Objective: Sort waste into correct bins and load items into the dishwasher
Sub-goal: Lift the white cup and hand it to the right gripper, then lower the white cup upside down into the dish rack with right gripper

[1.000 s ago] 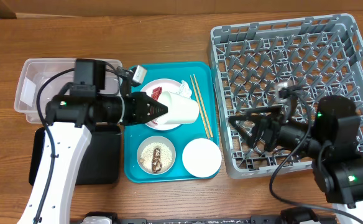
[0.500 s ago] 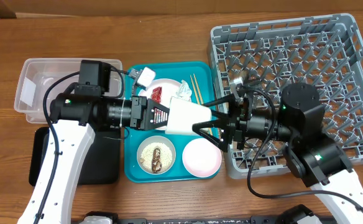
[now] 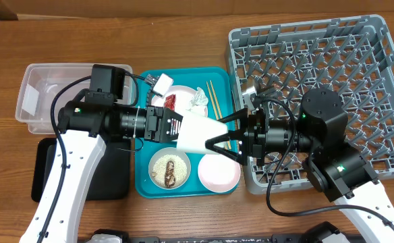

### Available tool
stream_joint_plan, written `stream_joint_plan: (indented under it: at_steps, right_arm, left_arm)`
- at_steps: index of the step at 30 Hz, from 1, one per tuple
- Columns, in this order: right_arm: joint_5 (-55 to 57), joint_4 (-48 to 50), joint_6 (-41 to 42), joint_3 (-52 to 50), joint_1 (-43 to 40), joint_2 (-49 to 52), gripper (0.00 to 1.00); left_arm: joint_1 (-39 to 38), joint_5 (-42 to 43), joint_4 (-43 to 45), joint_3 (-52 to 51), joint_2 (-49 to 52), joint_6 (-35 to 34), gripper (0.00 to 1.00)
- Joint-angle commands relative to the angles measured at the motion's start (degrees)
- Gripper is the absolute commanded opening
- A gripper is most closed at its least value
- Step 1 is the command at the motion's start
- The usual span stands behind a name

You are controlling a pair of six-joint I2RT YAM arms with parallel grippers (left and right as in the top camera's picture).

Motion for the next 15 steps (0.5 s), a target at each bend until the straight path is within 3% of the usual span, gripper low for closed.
stream_joint_plan:
  at_steps: [1, 7, 11, 15]
  right_arm:
    - [-1.95, -0.22, -0.15, 1.03, -0.90, -1.51, 0.42]
    - [9.07, -9.75, -3.41, 1.05, -6.97, -7.91, 0.42]
    - [29.55, -23.37, -2.36, 1.05, -10.21, -12.96, 0.42]
    - [52.33, -38.40, 4.26, 1.05, -10.62, -14.34, 0.42]
  left_arm:
    - [-0.11, -3.45, 0.11, 0.87, -0.02, -0.22, 1.00]
    - [5.77, -6.43, -0.85, 0.87, -0.02, -1.88, 1.00]
    - [10.29, -6.67, -3.65, 0.87, -0.02, -1.73, 1.00]
    - [11.26, -12.04, -5.55, 0.87, -0.02, -1.64, 1.00]
